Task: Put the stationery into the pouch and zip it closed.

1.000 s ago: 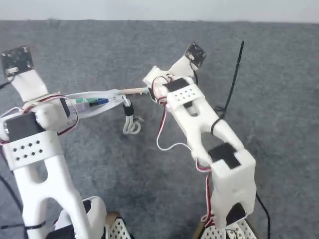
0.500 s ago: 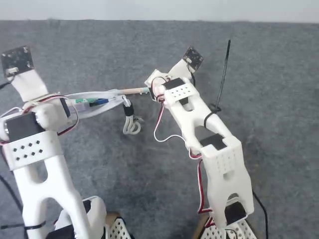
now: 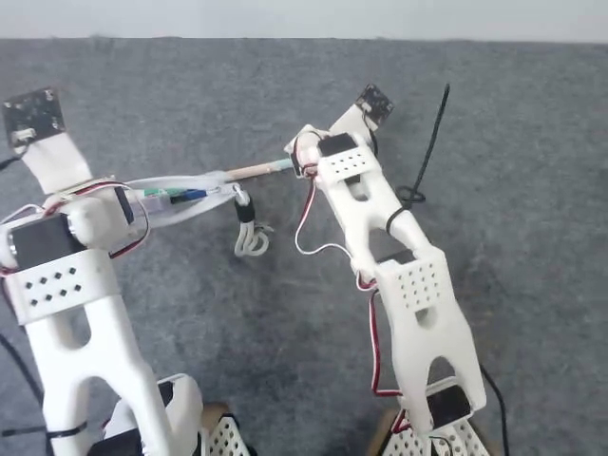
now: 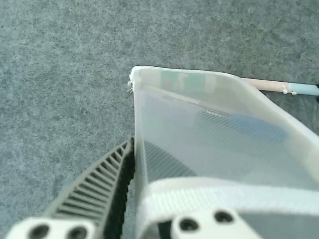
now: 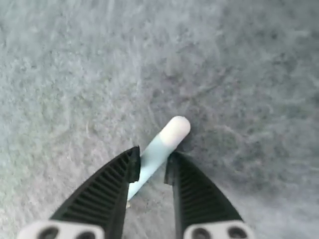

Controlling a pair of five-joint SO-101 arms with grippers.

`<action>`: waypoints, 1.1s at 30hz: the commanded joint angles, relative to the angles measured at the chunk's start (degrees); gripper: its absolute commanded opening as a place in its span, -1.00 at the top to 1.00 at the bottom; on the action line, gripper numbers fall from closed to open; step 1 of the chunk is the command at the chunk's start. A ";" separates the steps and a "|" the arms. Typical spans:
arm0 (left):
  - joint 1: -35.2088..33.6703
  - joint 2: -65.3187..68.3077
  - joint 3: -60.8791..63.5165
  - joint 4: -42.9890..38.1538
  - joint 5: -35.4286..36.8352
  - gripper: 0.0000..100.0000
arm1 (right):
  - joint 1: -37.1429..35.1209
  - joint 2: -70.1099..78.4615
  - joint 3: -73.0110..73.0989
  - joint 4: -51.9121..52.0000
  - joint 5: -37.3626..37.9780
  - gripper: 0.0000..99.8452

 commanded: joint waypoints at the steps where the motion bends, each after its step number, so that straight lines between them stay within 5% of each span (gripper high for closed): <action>1: -0.18 -0.70 -0.48 -1.32 -0.62 0.97 | 0.31 2.15 -8.53 5.76 -0.35 0.99; 19: -0.18 -0.70 -0.48 -1.41 -0.62 0.97 | 0.13 3.30 -29.10 31.60 0.26 0.99; 25: -0.18 -0.70 -0.48 -1.58 -0.62 0.97 | 0.66 3.65 -31.74 32.13 9.23 0.99; 33: -0.09 -0.70 -0.48 -1.58 -0.62 0.97 | 0.22 7.16 -32.09 27.21 9.76 0.56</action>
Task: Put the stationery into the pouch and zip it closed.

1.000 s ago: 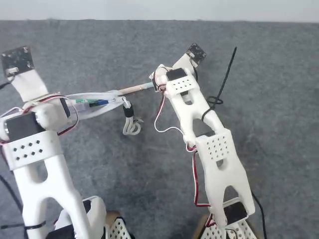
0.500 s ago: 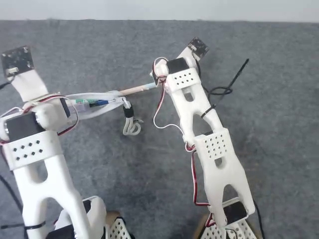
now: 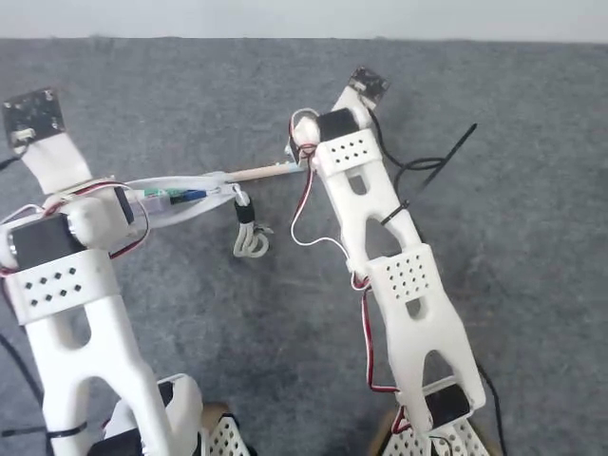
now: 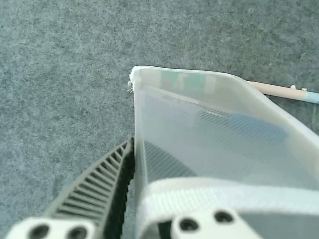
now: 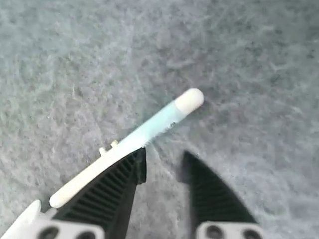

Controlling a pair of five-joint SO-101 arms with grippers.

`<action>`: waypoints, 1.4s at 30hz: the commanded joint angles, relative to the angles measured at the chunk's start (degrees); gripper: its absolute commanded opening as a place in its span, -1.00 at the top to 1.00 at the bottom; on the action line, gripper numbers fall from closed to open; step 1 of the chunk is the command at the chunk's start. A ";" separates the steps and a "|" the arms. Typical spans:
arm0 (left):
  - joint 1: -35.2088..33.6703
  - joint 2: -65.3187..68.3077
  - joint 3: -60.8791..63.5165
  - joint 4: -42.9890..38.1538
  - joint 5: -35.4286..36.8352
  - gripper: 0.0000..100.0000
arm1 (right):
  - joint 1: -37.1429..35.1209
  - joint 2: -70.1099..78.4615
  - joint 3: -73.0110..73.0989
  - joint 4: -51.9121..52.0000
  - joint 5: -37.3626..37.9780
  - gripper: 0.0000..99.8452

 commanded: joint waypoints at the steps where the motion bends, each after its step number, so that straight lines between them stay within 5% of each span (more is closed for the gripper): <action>1: -0.09 -0.70 -0.48 -1.58 -0.62 0.97 | 0.57 -0.92 -2.99 -2.59 1.41 0.56; 18: -0.09 -0.70 -0.48 -1.41 -0.62 0.97 | 2.07 4.62 -2.90 -7.78 0.97 0.70; 26: -0.09 -0.62 -0.48 -1.58 -0.62 0.97 | 2.15 5.23 -2.90 -2.77 -1.49 0.71; 32: -0.09 -0.62 -0.48 -1.58 -0.62 0.97 | 2.33 5.23 -2.90 1.10 -1.41 1.00; 42: -0.09 -0.62 -0.48 -1.58 -0.62 0.97 | 2.15 2.51 -13.54 19.21 4.66 0.96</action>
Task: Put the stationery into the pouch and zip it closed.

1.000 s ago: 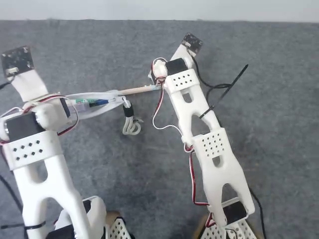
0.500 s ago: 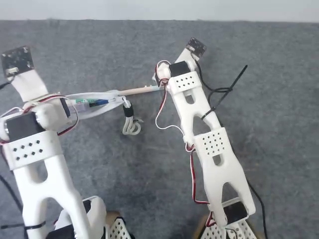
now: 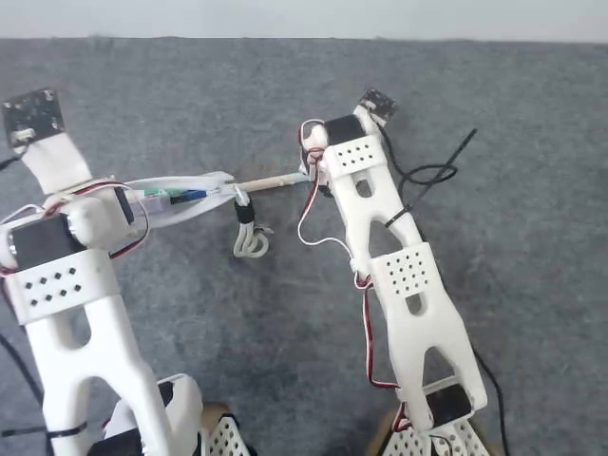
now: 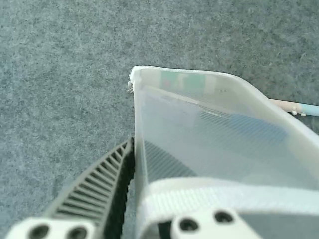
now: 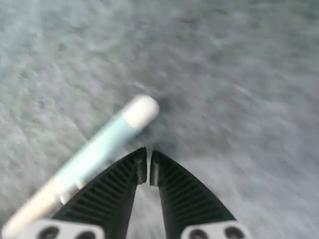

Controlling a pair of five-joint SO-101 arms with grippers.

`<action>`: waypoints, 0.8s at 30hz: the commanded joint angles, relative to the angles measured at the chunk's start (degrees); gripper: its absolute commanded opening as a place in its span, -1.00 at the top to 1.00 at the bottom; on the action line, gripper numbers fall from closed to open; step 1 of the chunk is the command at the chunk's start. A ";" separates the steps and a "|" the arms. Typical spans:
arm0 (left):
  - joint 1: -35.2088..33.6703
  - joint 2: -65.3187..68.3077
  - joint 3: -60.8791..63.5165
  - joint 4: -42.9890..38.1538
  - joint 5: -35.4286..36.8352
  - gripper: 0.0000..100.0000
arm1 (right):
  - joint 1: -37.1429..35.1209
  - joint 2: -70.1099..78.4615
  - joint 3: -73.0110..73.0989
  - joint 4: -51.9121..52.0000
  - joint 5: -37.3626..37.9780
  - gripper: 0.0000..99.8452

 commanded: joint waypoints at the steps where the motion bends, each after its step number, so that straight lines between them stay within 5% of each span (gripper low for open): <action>1: -0.09 -0.62 -0.48 -1.58 -0.62 0.97 | 0.22 -3.21 -8.97 6.99 6.33 0.96; 10: -0.09 -0.53 -0.40 -1.67 -0.62 0.97 | 1.27 -4.62 -18.64 6.37 29.10 0.98; 18: 0.00 -0.62 -0.40 -1.67 -0.62 0.97 | -0.13 -4.53 -12.57 3.03 14.07 0.50; 24: 0.00 -0.62 -0.40 -1.67 -0.62 0.97 | -0.40 -4.53 -8.88 1.45 3.16 0.60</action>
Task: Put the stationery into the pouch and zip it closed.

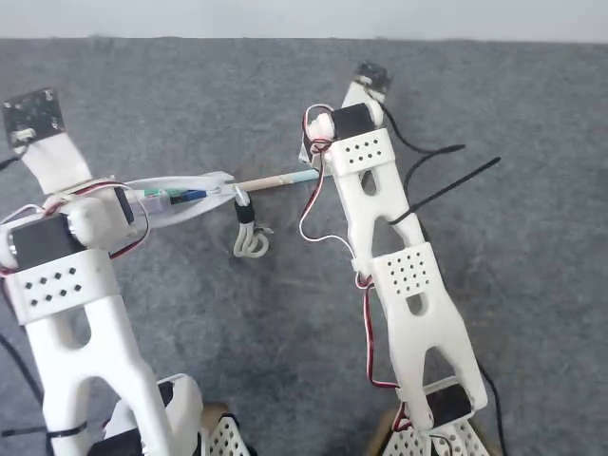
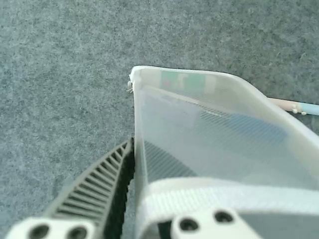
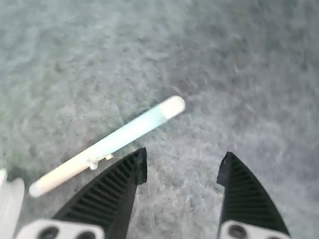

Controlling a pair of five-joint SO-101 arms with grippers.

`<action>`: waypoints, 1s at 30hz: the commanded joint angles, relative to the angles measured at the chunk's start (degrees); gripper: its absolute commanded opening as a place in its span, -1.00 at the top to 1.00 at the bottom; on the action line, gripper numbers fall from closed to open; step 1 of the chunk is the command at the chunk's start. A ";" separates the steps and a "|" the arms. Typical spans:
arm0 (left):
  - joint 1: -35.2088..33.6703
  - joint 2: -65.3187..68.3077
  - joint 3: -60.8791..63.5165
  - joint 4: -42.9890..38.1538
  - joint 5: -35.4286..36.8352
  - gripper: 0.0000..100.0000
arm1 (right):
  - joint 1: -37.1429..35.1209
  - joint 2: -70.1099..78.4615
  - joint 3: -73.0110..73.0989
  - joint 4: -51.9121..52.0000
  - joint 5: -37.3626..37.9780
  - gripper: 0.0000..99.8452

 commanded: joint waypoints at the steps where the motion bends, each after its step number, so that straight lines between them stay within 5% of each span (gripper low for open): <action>1: 0.00 -0.62 -0.40 -1.67 -0.62 0.97 | -0.48 -4.53 1.93 -3.21 -4.84 0.62; 18: 0.00 -0.62 -0.13 -1.67 -0.62 0.97 | 1.01 -5.14 13.63 -15.87 -5.45 0.63; 30: 0.00 -0.62 0.22 -2.37 -0.62 0.97 | 1.19 -3.03 -5.80 -12.70 -5.10 0.63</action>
